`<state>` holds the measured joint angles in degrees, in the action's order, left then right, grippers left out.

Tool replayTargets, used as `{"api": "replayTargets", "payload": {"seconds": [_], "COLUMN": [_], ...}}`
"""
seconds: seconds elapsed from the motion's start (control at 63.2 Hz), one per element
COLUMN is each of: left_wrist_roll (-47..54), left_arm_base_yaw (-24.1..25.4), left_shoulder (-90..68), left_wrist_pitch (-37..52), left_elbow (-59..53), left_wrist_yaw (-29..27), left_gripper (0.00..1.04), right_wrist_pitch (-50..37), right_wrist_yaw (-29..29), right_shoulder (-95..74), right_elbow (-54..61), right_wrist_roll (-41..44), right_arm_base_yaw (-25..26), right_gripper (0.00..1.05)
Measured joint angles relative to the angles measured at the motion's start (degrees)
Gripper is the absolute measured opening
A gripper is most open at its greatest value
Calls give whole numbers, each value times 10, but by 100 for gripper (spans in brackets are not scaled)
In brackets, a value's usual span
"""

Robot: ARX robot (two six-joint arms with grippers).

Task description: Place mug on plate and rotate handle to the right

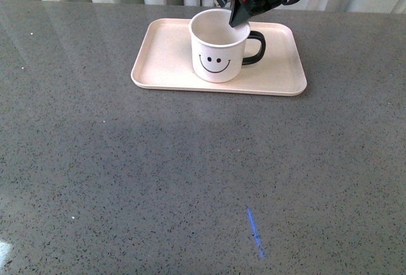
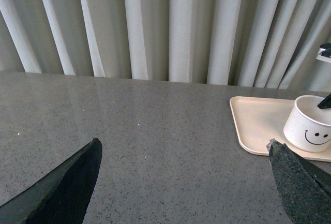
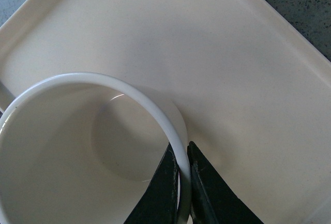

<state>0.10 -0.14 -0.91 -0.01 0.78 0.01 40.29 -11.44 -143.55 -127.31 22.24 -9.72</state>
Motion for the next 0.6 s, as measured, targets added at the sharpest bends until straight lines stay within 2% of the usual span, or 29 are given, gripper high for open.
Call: {"api": "replayTargets", "payload": {"seconds": [0.142, 0.443, 0.506, 0.601], "left_wrist_roll": [0, 0, 0, 0], "left_arm_base_yaw": [0, 0, 0, 0], "left_shoulder": [0, 0, 0, 0], "left_wrist_pitch": [0, 0, 0, 0], "left_elbow": [0, 0, 0, 0], "left_wrist_yaw": [0, 0, 0, 0], "left_gripper": [96, 96, 96, 96], "right_wrist_pitch": [-6, -9, -10, -12], "right_wrist_yaw": [7, 16, 13, 7], "right_shoulder": [0, 0, 0, 0], "right_elbow": [5, 14, 14, 15], "right_wrist_roll": [8, 16, 16, 13], "right_arm_base_yaw": [0, 0, 0, 0], "right_gripper": [5, 50, 64, 78]}}
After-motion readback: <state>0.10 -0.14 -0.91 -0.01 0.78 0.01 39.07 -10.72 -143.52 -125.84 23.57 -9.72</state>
